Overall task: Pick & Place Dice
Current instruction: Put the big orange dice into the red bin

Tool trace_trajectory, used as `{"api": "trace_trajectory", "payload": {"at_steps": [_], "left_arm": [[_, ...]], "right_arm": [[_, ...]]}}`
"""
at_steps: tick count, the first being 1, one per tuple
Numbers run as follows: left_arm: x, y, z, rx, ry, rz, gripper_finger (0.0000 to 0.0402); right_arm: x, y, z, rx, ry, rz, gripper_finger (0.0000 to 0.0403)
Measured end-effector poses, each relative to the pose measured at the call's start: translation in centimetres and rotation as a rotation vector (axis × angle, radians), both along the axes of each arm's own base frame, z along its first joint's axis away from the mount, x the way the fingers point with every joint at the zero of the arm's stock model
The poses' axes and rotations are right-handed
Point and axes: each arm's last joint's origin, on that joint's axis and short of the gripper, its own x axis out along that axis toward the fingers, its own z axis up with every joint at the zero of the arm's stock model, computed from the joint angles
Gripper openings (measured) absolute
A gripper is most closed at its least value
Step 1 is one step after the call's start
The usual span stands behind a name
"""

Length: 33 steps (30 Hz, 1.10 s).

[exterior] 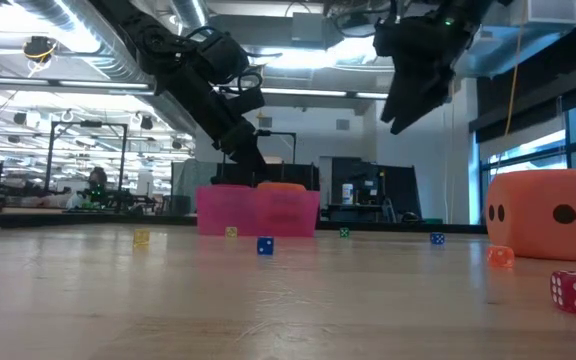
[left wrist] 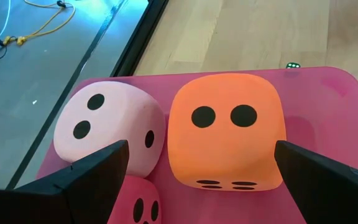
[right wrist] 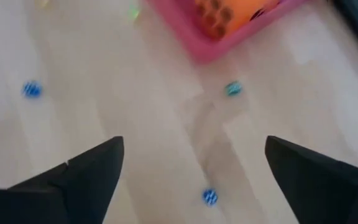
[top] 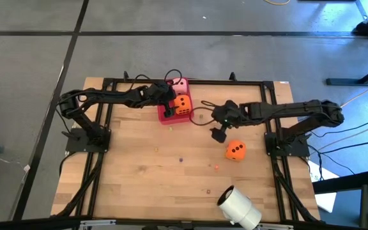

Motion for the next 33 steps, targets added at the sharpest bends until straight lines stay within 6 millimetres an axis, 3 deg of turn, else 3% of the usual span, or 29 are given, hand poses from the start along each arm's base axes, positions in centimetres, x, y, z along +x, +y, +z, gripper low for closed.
{"api": "trace_trajectory", "payload": {"at_steps": [9,25,33], "left_arm": [[0.0,0.0,0.0,0.000,0.000,0.000,0.0400],[0.0,0.0,0.0,0.000,0.000,0.000,0.0400],[0.0,0.0,0.0,0.001,-0.003,0.000,0.0400]], "right_arm": [[-2.3,2.9,-1.0,-0.008,0.262,0.158,0.0397],[-5.3,7.3,-0.9,-0.054,0.388,0.238,0.0400],[-5.6,7.8,-1.0,0.010,0.408,0.245,0.0400]]}}
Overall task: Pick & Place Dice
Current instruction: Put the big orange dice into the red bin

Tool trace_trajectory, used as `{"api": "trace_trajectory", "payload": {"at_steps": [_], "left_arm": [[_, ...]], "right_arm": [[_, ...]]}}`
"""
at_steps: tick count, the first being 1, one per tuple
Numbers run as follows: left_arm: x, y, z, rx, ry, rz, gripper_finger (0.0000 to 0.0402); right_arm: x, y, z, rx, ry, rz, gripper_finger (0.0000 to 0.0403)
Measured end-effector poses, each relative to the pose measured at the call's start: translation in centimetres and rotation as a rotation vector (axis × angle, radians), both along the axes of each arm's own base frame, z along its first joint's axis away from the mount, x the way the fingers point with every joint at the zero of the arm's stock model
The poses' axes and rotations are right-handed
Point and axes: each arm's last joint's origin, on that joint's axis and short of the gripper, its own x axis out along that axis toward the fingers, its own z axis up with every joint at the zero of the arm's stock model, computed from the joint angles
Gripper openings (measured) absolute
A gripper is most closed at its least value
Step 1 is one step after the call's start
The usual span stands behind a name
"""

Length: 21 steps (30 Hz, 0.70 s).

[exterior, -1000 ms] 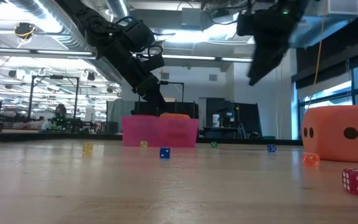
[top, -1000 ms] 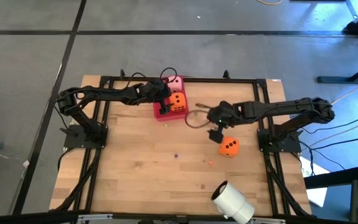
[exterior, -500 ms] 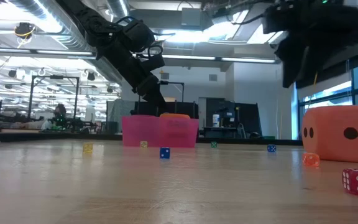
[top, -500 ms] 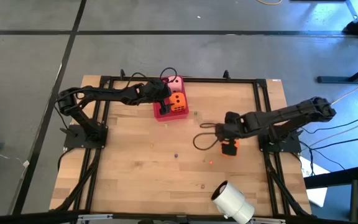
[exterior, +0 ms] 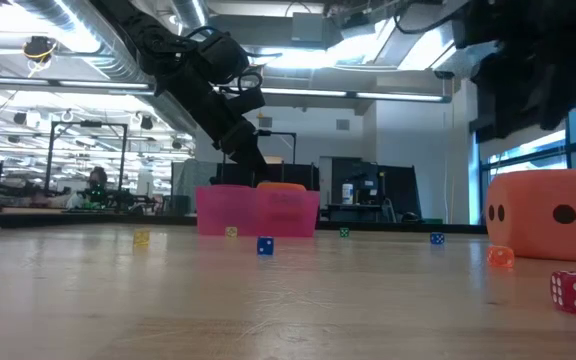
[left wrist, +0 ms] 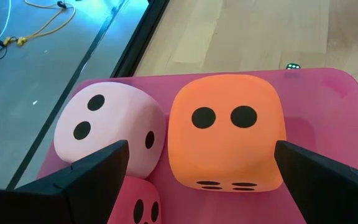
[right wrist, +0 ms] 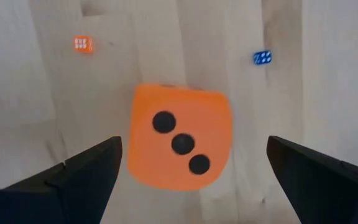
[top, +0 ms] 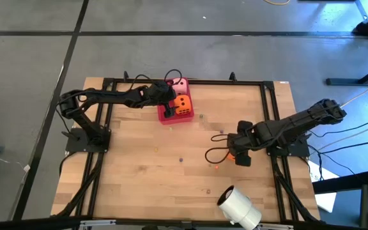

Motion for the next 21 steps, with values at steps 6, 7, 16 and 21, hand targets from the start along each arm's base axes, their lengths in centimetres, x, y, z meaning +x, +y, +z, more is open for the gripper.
{"api": "trace_trajectory", "payload": {"at_steps": [6,7,16,21], "left_arm": [[0.0,0.0,0.0,-0.001,0.001,0.000,0.0400],[0.0,0.0,0.0,-0.001,0.001,0.000,0.0400],[0.0,0.0,0.0,-0.001,0.002,0.000,0.0400],[0.0,0.0,0.0,-0.001,0.002,0.000,0.0400]], "right_arm": [[-0.1,0.0,-0.7,0.020,0.011,-0.002,0.0400],[-0.1,0.0,-0.9,0.026,0.012,-0.005,0.0400],[-0.1,-0.3,-1.5,0.037,0.020,-0.029,0.0400],[0.0,-0.8,-1.5,0.039,0.022,-0.040,0.0400]]}}
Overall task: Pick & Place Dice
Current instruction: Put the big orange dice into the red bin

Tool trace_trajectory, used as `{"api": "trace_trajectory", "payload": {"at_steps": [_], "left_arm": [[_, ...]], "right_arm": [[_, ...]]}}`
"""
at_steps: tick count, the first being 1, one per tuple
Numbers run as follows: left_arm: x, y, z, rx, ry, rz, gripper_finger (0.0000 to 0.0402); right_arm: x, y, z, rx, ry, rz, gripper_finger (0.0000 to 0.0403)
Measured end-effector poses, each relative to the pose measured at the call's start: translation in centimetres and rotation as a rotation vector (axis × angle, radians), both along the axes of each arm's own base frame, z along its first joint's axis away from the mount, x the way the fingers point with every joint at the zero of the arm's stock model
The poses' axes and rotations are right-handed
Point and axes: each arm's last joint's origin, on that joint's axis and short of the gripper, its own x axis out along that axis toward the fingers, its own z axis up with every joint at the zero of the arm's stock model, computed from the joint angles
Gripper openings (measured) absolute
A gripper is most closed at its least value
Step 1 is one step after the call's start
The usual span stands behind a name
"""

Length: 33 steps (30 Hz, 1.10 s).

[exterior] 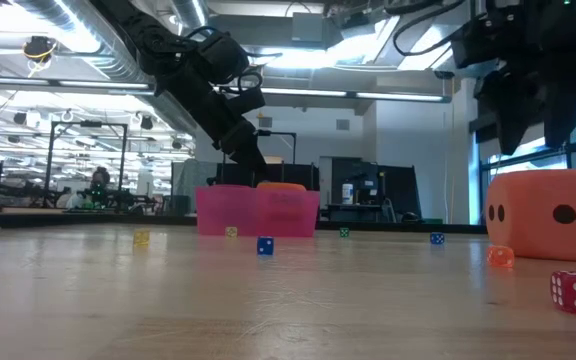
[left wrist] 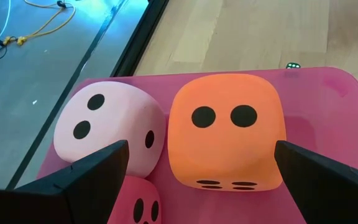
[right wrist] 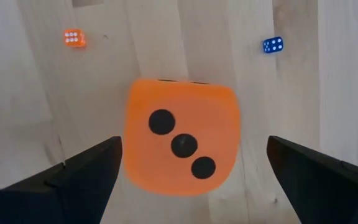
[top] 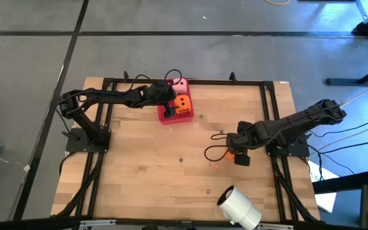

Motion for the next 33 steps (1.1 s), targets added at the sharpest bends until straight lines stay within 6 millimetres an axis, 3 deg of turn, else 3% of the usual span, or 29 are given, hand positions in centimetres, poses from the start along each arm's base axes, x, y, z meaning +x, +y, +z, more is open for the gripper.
{"api": "trace_trajectory", "payload": {"at_steps": [16,22,33], "left_arm": [[0.0,0.0,0.0,0.000,0.000,0.000,0.0400],[0.0,0.0,0.0,0.000,0.000,0.000,0.0400],[0.0,0.0,0.0,0.000,0.000,0.000,0.0400]], "right_arm": [[0.1,-0.4,-0.1,0.023,0.006,-0.026,0.0400],[-0.2,-0.4,-1.6,0.036,0.021,-0.054,0.0400],[-0.1,-0.4,-1.6,0.055,0.015,-0.049,0.0400]]}}
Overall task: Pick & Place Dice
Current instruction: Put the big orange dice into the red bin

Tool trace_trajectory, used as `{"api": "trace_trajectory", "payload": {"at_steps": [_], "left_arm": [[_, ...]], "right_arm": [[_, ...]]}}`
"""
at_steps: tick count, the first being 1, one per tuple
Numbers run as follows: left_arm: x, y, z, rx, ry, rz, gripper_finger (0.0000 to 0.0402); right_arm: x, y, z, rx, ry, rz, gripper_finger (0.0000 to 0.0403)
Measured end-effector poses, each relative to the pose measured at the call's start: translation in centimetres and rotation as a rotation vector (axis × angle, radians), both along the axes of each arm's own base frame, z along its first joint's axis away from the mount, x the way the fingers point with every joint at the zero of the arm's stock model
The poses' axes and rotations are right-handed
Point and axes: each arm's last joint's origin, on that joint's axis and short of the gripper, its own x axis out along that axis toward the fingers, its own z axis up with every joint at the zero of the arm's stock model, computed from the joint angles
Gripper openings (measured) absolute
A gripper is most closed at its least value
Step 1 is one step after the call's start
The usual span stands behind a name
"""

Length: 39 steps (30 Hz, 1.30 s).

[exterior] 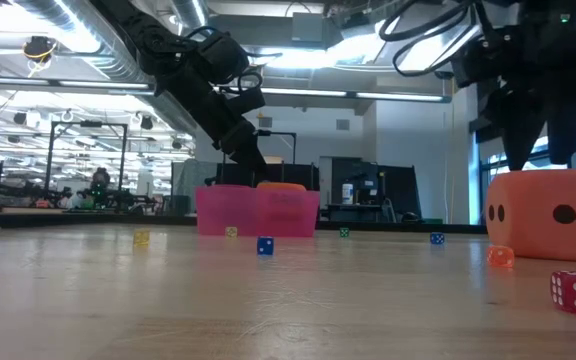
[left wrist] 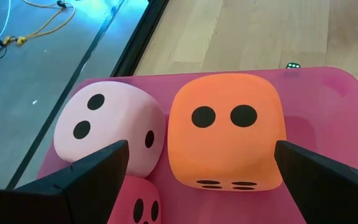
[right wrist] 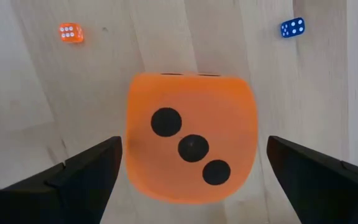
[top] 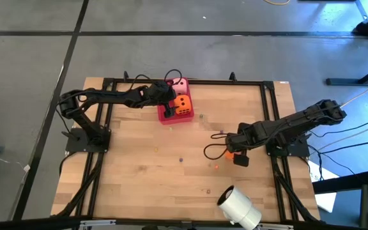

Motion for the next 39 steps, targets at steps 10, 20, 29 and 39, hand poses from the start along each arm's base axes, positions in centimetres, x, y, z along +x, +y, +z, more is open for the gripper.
{"api": "trace_trajectory", "payload": {"at_steps": [10,20,29,39], "left_arm": [[0.0,0.0,0.0,0.000,0.000,0.000,0.0400],[0.0,0.0,0.0,0.000,0.000,0.000,0.0400],[0.0,0.0,0.0,0.000,0.000,0.000,0.0400],[0.0,0.0,0.0,0.000,0.000,0.000,0.0400]], "right_arm": [[0.1,0.1,0.0,0.025,-0.006,-0.038,0.0400],[0.0,0.0,0.0,0.001,-0.002,-0.053,0.0400],[0.1,0.1,0.0,0.017,-0.015,-0.055,0.0400],[-0.3,0.0,-1.2,0.025,0.005,-0.059,0.0400]]}}
